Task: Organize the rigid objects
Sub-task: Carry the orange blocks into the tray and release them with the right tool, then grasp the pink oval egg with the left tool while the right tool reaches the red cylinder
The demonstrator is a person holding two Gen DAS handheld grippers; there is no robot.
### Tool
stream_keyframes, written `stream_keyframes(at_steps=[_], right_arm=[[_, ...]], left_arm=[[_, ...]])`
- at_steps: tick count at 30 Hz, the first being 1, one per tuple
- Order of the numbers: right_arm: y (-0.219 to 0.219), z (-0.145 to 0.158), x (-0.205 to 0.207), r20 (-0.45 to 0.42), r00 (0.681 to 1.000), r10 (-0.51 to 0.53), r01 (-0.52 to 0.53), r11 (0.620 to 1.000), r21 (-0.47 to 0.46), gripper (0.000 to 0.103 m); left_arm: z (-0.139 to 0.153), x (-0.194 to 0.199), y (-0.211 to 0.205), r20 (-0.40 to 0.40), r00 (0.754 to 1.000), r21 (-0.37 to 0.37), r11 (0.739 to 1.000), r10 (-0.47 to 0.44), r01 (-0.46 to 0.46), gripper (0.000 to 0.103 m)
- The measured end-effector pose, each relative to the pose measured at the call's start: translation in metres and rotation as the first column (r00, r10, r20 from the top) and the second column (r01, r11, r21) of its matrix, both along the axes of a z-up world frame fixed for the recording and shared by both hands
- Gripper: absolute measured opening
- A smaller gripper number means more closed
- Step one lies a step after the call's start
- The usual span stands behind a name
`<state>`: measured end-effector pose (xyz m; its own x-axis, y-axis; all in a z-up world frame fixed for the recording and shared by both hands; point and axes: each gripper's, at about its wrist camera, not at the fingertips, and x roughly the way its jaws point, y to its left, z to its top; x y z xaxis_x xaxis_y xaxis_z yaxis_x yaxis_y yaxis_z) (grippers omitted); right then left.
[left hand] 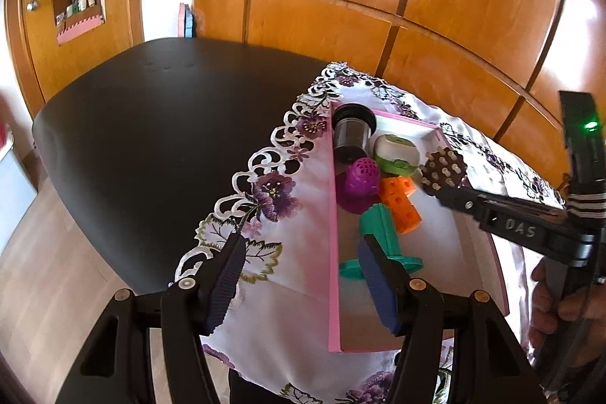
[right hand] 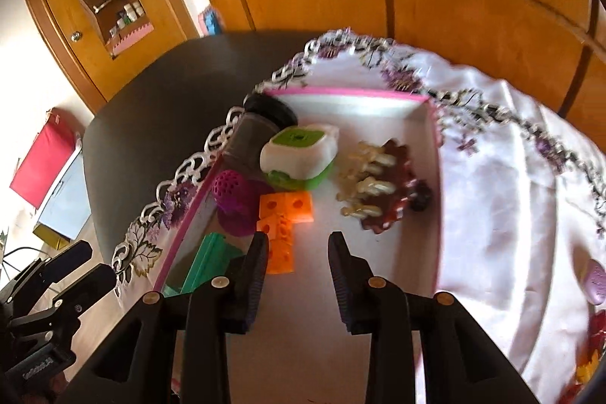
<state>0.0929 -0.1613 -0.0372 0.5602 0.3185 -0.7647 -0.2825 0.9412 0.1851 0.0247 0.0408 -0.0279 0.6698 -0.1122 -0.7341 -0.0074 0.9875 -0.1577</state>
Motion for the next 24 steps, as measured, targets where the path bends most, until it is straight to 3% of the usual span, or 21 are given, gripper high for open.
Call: stream_keyframes(at_steps=[12, 24], right_arm=[[-0.061, 0.032, -0.029, 0.116, 0.988, -0.103, 0.105, 0.995, -0.004, 0.032], [-0.153, 0.033, -0.048, 0.13, 0.952, -0.276, 0.28, 0.96, -0.011, 0.033]], left_arm=[[0.01, -0.008, -0.03, 0.021, 0.996, 0.043, 0.996, -0.081, 0.08, 0.063], [0.011, -0.014, -0.058, 0.017, 0.988, 0.079, 0.985, -0.153, 0.151, 0.063]])
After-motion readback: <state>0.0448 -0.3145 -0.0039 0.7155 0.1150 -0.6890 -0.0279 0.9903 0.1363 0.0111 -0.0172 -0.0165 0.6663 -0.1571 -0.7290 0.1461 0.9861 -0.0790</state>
